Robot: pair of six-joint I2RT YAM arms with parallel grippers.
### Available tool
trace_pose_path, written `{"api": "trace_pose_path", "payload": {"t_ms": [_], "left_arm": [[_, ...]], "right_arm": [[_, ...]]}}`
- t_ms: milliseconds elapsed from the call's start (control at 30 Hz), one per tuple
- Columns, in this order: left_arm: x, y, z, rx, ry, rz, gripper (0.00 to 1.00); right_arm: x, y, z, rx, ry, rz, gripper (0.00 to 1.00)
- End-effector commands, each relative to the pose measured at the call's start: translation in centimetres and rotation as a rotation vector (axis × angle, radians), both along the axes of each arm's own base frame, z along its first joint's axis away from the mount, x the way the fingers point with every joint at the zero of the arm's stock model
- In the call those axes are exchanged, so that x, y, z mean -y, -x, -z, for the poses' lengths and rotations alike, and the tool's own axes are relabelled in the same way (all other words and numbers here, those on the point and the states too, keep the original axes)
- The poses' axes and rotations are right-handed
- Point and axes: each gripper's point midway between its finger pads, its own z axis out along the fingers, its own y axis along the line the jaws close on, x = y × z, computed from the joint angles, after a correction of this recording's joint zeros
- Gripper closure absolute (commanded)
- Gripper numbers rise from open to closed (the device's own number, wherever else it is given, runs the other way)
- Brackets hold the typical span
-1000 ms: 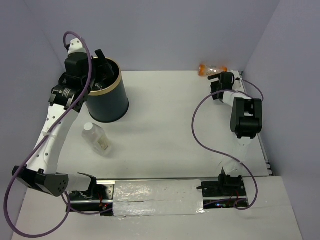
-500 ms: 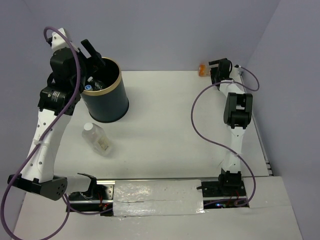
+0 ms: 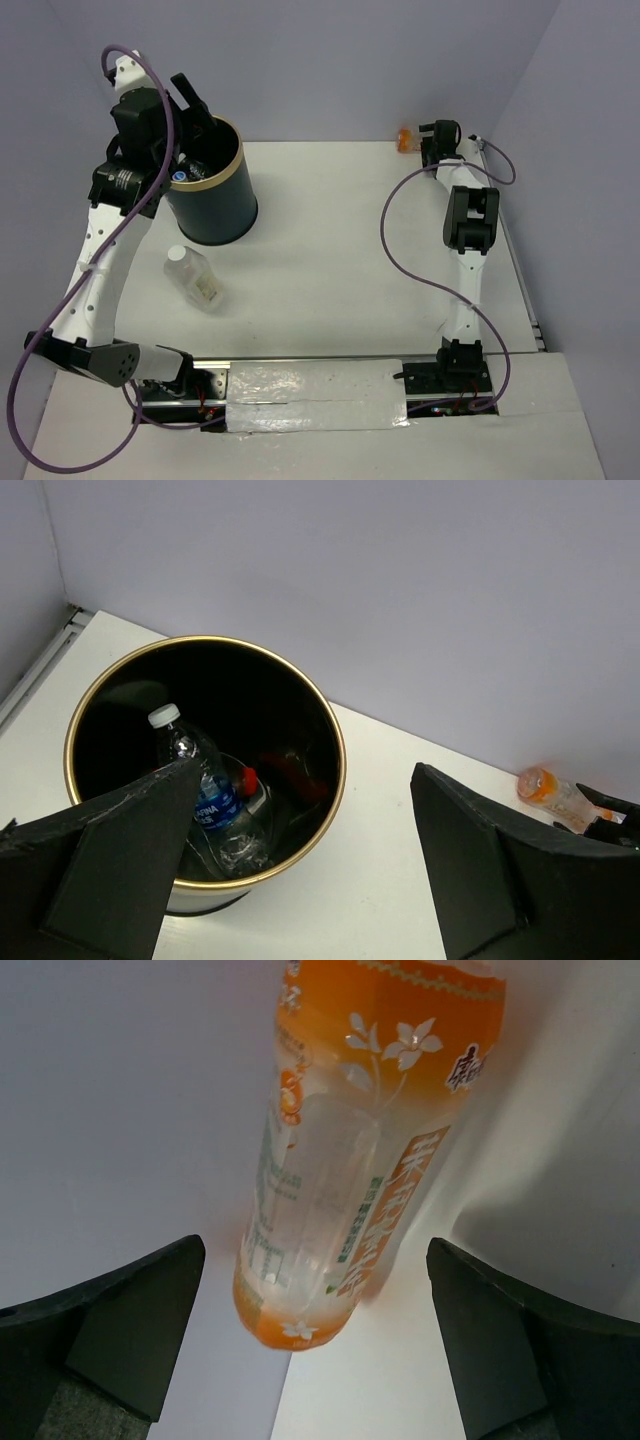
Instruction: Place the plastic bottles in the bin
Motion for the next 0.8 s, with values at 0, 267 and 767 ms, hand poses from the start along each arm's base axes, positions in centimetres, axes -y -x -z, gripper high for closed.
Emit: {"api": "trace_pose_path", "payload": {"t_ms": [0,267,767], "left_arm": [[0.1,-0.7,-1.5,0.038,-0.015,0.011,0.01],[0.4,-1.5,-0.9,0.031,-0.015,0.015,0.01],[0.7,-1.6,1.0,-0.008,-0.007,0.024,0.01]], "right_arm": [[1.1,-0.8,0.3,0.002,-0.006,0.057,0.00],[1.0,-1.2,2.1,-0.013,-0.014,0.068,0.00],[0.9,0.3,1.0,-0.017,0.026,0.063,0.43]]}}
